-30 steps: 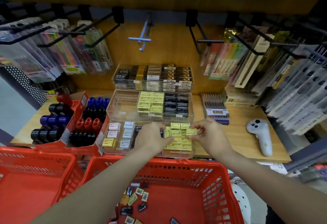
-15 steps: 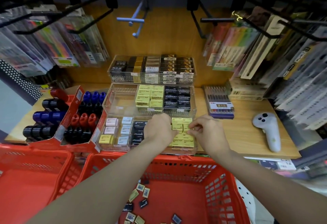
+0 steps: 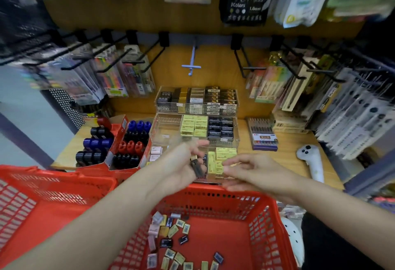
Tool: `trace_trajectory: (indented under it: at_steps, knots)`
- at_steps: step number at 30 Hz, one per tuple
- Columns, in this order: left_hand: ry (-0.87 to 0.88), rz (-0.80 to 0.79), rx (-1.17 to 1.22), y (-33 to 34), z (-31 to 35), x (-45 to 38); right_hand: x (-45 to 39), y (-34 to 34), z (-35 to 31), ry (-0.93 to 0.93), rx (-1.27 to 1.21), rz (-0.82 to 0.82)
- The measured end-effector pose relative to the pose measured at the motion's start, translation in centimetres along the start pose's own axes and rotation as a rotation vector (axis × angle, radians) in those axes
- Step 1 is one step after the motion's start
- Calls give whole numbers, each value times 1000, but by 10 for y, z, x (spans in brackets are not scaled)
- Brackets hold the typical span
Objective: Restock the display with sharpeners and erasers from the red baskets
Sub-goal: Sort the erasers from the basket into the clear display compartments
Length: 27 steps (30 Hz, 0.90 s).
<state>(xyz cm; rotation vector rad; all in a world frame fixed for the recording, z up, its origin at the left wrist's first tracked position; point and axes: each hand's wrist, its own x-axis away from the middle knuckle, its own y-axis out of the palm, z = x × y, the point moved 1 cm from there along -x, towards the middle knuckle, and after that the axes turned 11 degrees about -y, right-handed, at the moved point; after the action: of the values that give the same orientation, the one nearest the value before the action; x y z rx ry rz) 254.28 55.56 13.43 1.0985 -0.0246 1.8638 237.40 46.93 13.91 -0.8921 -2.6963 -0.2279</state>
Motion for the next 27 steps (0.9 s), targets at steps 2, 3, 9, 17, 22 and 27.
trace_trajectory:
  at_steps: [2,3,9,17,22,27]
  knots:
    - [41,-38,23,1,-9,20,19,30,-4,-82,-64,-10]
    - [65,-47,35,2,-14,27,26,42,-3,-144,9,19]
    - [134,-30,63,5,-32,39,31,66,2,-456,433,177]
    - [150,58,100,-12,-24,34,25,32,-8,-163,-130,233]
    - [89,-69,170,-9,-26,26,14,16,-5,-22,-248,271]
    - [105,-114,98,-1,-33,19,10,17,2,-372,499,287]
